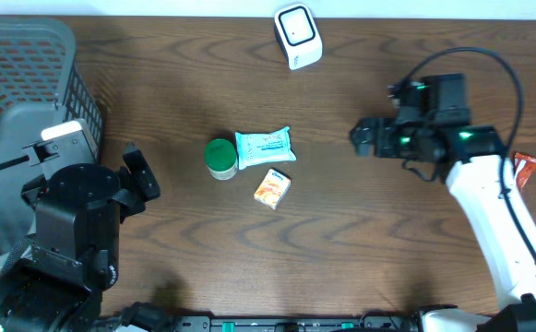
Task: Scan the item barcode
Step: 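Release the bar and move the right gripper left toward the orange pack, then grasp the small orange pack with the right gripper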
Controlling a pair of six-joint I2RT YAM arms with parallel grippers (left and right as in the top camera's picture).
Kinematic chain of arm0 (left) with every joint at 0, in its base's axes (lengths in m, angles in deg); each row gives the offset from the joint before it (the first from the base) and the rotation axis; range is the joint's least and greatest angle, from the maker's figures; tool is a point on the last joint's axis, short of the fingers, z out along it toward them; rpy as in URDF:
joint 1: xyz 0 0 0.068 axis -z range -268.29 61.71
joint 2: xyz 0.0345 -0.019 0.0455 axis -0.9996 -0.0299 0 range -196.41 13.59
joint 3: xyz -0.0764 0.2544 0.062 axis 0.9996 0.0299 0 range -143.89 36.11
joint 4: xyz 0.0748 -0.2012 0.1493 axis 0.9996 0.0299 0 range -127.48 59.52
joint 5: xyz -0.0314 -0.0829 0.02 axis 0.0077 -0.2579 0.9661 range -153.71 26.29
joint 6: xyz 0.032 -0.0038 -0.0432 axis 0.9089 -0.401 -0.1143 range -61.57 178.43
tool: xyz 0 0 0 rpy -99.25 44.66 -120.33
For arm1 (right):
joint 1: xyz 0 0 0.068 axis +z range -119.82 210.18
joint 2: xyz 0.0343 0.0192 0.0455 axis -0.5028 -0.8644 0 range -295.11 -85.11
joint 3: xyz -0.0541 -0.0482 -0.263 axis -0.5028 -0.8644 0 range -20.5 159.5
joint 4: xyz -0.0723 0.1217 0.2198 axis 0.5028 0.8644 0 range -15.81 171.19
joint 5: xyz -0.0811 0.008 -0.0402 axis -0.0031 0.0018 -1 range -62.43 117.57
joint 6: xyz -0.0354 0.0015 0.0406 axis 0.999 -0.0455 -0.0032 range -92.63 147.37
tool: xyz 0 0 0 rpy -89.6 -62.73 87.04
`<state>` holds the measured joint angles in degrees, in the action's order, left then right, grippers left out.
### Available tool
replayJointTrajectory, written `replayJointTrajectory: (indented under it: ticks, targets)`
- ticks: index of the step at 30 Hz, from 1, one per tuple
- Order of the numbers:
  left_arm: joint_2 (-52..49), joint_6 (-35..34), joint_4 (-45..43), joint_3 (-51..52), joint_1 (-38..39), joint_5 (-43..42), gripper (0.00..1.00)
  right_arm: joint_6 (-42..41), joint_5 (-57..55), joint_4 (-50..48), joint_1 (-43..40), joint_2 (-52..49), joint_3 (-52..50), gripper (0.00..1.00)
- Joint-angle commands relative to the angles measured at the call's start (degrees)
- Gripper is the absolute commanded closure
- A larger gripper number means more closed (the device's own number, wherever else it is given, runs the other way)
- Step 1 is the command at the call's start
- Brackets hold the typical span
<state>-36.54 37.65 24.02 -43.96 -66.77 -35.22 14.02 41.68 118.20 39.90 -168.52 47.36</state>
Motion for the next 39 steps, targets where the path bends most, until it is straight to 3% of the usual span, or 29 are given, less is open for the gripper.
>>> replayJointTrajectory:
  ticks: [1,13,21,26,39]
  targets:
    - [0.04,-0.09,-0.02,0.07,-0.24,0.7,0.02,-4.85,-3.52,0.11,4.68,-1.38,0.68,0.01]
    - [0.04,-0.09,-0.02,0.07,-0.24,0.7,0.02,-5.46,-3.06,-2.73,17.11,-12.48,0.66,0.01]
    - [0.04,-0.09,-0.02,0.07,-0.24,0.7,0.02,14.1,-3.19,-7.48,26.56,-14.01,0.66,0.01]
    - [0.04,-0.09,-0.02,0.07,-0.24,0.7,0.02,21.0,-3.58,-8.92,30.1,-14.1,0.66,0.01]
    - [0.04,-0.09,-0.02,0.07,-0.24,0.7,0.02,19.39,4.24,-11.87,30.49,-14.1,0.66,0.01]
